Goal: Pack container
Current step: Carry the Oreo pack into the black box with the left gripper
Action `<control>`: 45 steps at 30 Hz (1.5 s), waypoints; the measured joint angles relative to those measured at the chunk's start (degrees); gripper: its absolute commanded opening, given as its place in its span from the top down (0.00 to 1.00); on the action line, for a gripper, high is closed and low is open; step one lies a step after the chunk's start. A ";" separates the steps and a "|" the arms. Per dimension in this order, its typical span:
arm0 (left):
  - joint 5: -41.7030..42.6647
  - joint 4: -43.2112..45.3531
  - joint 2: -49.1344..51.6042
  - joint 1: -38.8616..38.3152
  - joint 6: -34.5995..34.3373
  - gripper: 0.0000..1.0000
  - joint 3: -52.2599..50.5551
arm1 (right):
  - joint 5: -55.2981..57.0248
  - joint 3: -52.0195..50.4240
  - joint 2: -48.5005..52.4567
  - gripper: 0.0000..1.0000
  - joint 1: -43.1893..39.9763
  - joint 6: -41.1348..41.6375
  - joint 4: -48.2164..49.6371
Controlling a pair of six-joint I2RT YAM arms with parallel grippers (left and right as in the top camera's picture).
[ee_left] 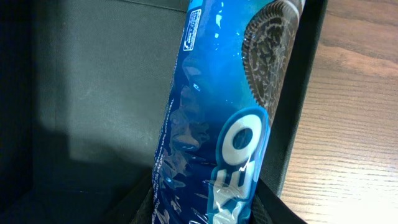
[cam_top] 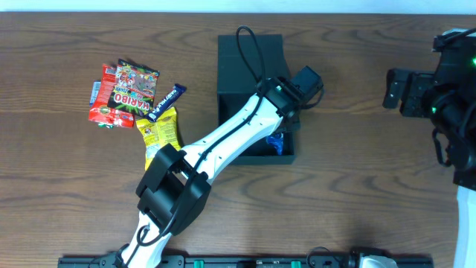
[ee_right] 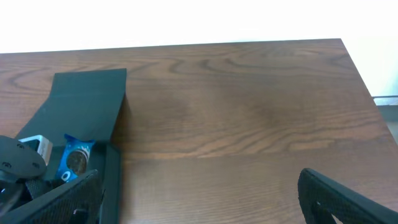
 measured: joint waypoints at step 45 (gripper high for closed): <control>0.50 0.48 2.19 -0.81 7.93 0.94 0.00 | -0.59 0.00 0.00 0.01 0.00 0.37 0.02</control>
